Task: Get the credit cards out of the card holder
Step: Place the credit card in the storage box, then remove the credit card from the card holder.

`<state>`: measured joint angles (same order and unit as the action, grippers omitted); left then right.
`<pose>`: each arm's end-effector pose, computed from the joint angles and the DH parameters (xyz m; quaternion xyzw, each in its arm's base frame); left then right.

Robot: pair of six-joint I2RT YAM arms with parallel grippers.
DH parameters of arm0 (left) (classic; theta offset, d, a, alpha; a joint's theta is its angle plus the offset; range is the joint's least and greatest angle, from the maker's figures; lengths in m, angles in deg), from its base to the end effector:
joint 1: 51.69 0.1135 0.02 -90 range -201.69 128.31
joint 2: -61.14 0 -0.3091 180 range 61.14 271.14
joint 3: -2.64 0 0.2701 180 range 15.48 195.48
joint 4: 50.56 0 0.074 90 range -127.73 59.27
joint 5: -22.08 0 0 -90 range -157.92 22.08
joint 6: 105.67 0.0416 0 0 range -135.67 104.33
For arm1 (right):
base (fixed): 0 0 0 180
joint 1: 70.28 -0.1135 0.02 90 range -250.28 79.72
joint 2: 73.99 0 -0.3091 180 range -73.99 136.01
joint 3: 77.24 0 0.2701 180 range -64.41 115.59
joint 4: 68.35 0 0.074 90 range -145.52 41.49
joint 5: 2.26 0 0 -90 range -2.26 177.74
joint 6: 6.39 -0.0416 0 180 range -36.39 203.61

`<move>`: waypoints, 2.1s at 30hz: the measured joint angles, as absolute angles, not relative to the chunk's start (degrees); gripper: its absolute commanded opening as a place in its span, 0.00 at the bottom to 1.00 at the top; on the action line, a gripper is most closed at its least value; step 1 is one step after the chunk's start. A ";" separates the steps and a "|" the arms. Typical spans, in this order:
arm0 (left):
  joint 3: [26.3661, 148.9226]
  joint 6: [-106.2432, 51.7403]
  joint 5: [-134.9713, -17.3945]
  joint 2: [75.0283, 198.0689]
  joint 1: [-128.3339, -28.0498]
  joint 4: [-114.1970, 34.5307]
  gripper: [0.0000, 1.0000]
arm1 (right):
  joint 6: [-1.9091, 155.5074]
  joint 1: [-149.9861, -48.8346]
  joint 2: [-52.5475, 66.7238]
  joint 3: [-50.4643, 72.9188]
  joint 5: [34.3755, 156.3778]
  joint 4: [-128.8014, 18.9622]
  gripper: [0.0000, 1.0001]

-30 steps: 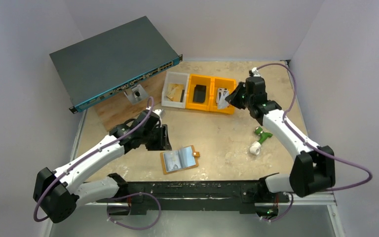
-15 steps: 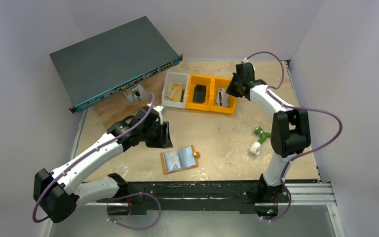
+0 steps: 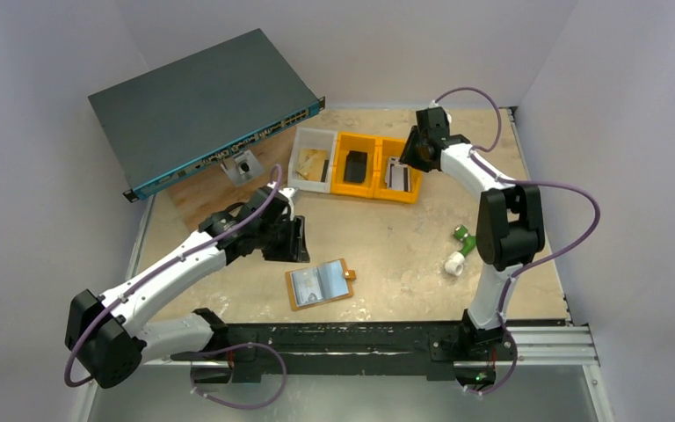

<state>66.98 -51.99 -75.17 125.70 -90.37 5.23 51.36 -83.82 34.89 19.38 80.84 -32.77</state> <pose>0.1698 -0.1427 0.2960 0.0381 0.9538 -0.2255 0.1946 0.4497 0.1032 0.2631 0.1728 0.9155 0.0879 0.3526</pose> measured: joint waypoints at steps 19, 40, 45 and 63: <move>65.47 -54.28 -74.45 126.88 -86.06 4.09 0.46 | 49.46 -99.56 12.97 5.70 85.12 -34.85 0.50; 55.90 -59.51 -76.72 128.34 -83.53 0.09 0.45 | 41.24 -127.14 15.11 -6.96 88.16 -37.03 0.37; 54.17 -59.68 -76.74 128.69 -83.53 -0.47 0.45 | 40.89 -129.37 19.39 -6.72 87.57 -36.07 0.23; 52.14 -60.05 -78.10 131.66 -83.51 -3.16 0.44 | 40.57 -131.14 21.49 -2.28 89.84 -35.99 0.01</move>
